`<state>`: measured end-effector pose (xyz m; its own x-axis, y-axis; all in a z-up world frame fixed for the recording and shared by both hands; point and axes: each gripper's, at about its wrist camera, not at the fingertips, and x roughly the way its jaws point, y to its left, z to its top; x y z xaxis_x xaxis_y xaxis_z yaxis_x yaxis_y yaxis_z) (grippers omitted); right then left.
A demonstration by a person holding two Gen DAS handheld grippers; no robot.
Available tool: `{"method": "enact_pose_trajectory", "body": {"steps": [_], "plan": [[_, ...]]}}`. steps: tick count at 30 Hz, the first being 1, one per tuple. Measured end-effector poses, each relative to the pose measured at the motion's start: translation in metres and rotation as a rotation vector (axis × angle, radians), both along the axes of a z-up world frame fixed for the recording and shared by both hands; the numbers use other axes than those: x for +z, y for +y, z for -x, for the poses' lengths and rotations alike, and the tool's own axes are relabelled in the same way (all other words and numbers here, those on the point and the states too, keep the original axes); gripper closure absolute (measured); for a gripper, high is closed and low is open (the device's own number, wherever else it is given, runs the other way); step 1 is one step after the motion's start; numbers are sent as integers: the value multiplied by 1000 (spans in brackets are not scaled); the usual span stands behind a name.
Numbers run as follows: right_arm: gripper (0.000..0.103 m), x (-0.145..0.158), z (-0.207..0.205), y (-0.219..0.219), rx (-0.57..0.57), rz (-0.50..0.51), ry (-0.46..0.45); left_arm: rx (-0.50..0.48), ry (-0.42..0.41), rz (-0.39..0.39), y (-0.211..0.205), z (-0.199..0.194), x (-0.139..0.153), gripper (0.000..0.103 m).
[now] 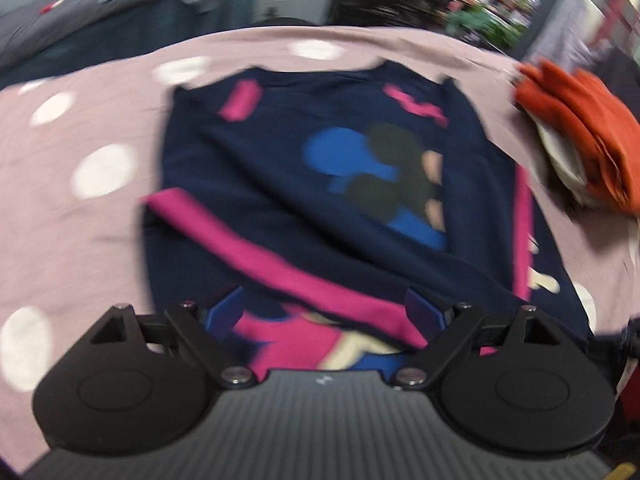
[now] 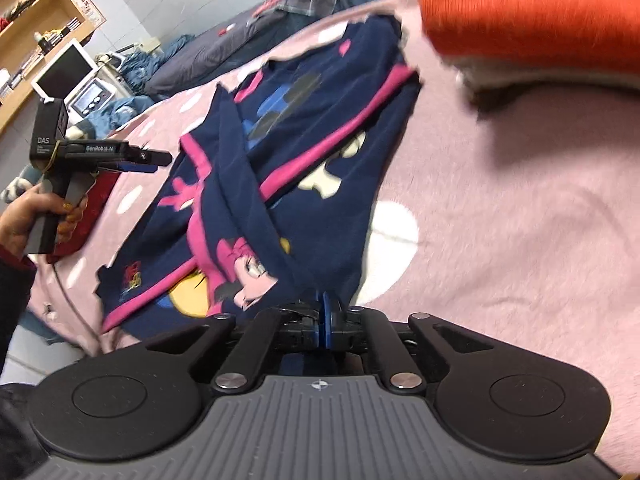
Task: Fold small clothes
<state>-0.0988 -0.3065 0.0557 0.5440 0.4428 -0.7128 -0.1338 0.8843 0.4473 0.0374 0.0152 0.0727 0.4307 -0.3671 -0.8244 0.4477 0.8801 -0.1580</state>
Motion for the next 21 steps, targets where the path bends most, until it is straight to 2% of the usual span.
{"method": "enact_pose_trajectory", "body": {"steps": [2, 3, 4, 5, 7, 8, 9, 10, 14, 17, 18, 19, 20, 21], "plan": [[102, 4, 4, -3, -44, 27, -36, -33, -18, -34, -24, 7, -5, 15], [100, 6, 6, -4, -77, 72, -51, -31, -25, -60, -33, 9, -8, 15], [86, 7, 6, -5, -104, 127, -62, -28, -24, -89, -42, 8, -15, 13], [77, 8, 6, -4, -115, 170, -76, -29, -14, -119, -48, 9, -22, 13], [41, 14, 7, -1, -83, 186, -115, -12, -6, -164, -55, 13, -34, 10], [32, 17, 6, 4, -45, 173, -138, 7, -4, -159, -55, 15, -37, 9], [17, 21, 5, 11, -11, 163, -166, 26, -3, -151, -53, 16, -38, 6], [12, 23, 4, 19, 21, 159, -197, 42, 3, -142, -49, 16, -39, 4], [20, 18, -22, 60, 130, 203, -235, 79, 39, -108, -37, 15, -41, 3], [32, 2, -47, 78, 163, 196, -188, 80, 36, -119, -38, 14, -42, 2], [46, -3, -51, 83, 183, 187, -171, 82, 35, -120, -37, 14, -41, 2], [77, -7, -55, 88, 202, 186, -159, 80, 35, -123, -38, 14, -41, 2], [91, -8, -57, 89, 213, 192, -157, 79, 34, -126, -38, 14, -41, 2], [98, -7, -57, 90, 219, 192, -163, 79, 33, -128, -38, 14, -40, 2]]}}
